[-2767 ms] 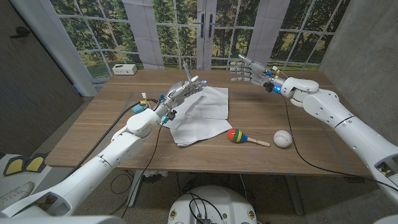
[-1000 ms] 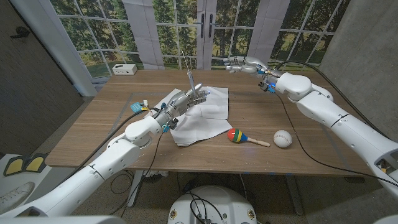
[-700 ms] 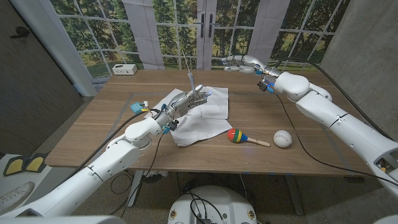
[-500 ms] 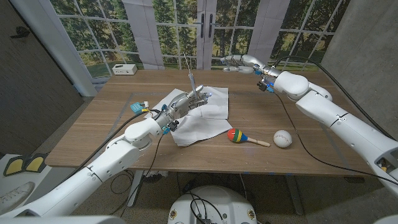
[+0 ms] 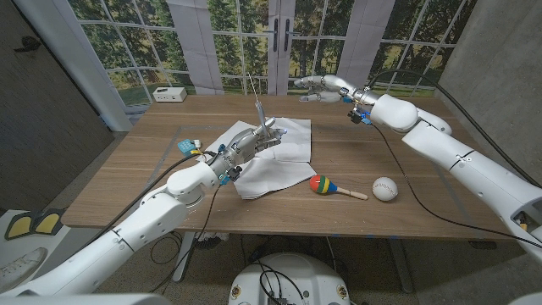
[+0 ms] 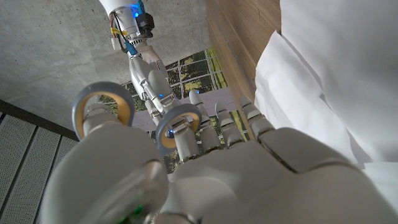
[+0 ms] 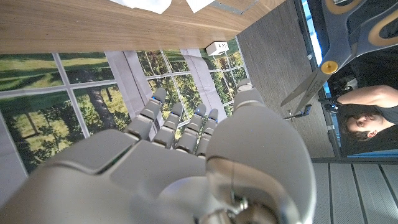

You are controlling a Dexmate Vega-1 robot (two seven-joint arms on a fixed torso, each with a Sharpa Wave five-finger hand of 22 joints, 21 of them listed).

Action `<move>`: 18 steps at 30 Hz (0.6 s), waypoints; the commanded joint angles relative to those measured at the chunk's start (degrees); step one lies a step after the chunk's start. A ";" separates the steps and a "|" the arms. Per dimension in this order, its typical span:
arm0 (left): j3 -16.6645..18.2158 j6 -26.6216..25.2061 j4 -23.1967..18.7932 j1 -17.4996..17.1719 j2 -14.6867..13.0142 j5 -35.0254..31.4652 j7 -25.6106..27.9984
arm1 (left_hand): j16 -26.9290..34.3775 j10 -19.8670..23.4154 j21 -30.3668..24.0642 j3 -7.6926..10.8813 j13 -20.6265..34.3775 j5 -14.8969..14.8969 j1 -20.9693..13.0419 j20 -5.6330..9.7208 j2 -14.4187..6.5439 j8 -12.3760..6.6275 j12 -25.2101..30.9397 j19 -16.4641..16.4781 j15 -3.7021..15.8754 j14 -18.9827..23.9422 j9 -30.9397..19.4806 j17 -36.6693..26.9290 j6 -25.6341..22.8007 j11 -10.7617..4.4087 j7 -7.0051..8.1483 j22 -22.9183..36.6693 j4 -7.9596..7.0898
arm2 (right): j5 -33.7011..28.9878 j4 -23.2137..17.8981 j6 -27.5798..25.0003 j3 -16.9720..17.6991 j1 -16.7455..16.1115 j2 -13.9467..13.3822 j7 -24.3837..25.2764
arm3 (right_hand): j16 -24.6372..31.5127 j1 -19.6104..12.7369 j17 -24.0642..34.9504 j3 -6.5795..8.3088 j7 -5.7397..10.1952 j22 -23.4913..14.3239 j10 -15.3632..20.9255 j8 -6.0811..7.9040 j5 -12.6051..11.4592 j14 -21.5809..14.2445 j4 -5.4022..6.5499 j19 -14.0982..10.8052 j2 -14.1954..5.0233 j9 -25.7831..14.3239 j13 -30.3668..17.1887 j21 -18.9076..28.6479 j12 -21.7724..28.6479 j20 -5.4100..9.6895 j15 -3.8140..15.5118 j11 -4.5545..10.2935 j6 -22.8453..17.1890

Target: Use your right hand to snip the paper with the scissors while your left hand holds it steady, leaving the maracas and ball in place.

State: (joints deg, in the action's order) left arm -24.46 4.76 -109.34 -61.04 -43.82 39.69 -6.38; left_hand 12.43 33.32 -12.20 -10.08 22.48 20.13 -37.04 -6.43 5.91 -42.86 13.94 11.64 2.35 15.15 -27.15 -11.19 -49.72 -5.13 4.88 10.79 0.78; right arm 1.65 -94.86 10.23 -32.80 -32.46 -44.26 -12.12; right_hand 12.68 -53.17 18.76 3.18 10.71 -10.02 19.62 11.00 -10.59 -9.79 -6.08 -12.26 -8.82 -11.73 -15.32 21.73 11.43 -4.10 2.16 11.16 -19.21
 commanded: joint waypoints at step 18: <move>1.32 -3.68 -2.65 -1.42 -3.33 2.03 0.42 | 0.57 7.43 -0.52 -2.48 0.86 0.19 1.41 0.06 0.28 1.16 0.01 1.90 2.76 1.94 0.21 -0.08 2.18 -5.06 -2.17 0.15 -1.15 | -5.14 -1.06 -1.15 -1.13 1.60 0.36 -1.59 | -0.18 1.55 -0.07 -0.45 -0.41 -0.06 -1.65 0.13 0.11 2.37 0.79 1.79 0.80 -0.11 -0.41 -1.84 -0.13 -1.06 6.08 -1.12 1.27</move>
State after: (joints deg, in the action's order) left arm -23.39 2.31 -111.15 -62.12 -46.20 41.15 -5.93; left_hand 12.82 34.33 -12.20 -12.14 23.00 20.12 -36.14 -6.34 6.13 -41.86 13.93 12.79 2.32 16.23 -26.71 -11.20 -49.72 -4.11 4.88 10.79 -0.32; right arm -1.94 -95.81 9.26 -33.53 -31.28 -44.13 -13.60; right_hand 12.68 -52.26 18.60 2.61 10.44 -10.01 18.18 11.00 -10.59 -7.84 -5.52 -10.63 -7.93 -11.71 -15.59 20.11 11.21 -5.13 2.06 10.32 -18.30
